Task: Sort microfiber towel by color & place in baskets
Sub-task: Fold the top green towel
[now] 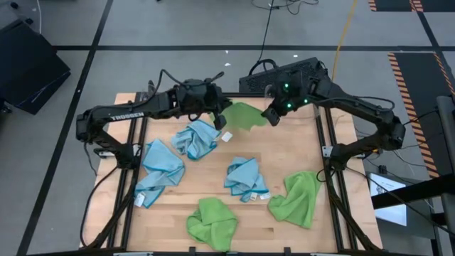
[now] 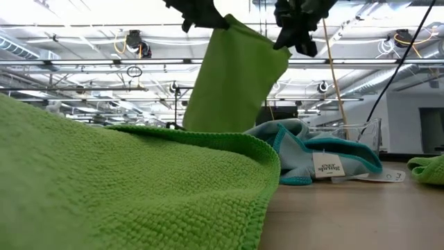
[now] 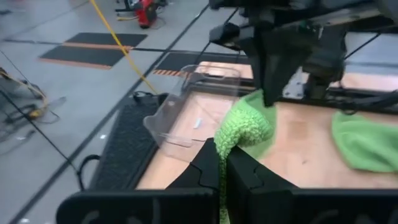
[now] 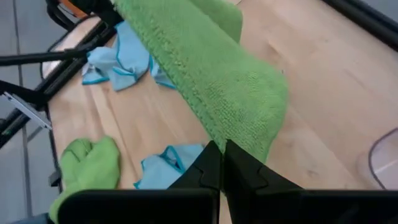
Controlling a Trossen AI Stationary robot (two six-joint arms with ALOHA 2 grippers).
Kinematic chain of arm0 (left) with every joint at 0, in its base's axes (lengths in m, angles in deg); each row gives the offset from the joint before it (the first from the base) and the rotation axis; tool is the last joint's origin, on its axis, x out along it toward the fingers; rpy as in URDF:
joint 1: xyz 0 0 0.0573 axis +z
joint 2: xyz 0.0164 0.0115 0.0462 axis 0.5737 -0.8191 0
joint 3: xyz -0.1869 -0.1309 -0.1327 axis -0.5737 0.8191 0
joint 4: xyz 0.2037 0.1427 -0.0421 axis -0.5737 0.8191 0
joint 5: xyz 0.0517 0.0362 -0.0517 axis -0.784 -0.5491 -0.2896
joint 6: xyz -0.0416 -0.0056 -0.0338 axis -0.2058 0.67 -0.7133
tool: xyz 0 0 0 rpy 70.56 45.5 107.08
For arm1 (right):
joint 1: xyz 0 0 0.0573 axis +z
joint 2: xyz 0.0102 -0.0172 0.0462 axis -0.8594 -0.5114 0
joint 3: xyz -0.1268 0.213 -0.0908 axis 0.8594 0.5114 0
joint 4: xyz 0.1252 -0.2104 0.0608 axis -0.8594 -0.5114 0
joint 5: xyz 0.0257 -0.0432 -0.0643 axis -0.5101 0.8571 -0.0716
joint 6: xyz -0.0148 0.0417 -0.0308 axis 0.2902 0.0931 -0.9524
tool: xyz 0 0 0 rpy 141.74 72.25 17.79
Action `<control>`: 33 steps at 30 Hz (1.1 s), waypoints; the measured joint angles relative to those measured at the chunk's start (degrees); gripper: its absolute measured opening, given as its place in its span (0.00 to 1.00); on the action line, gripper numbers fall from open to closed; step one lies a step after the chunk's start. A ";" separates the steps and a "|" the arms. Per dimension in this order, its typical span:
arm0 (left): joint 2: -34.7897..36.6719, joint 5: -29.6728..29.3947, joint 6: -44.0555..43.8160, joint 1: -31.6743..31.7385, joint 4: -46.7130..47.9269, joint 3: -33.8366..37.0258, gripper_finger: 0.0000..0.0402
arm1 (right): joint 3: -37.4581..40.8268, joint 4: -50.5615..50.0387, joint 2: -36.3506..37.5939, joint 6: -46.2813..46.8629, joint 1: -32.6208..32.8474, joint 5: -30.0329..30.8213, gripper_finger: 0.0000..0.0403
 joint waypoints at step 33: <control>-0.96 5.90 -8.60 6.99 -15.38 7.32 0.01 | -6.09 5.03 -2.95 3.31 -1.06 9.01 0.00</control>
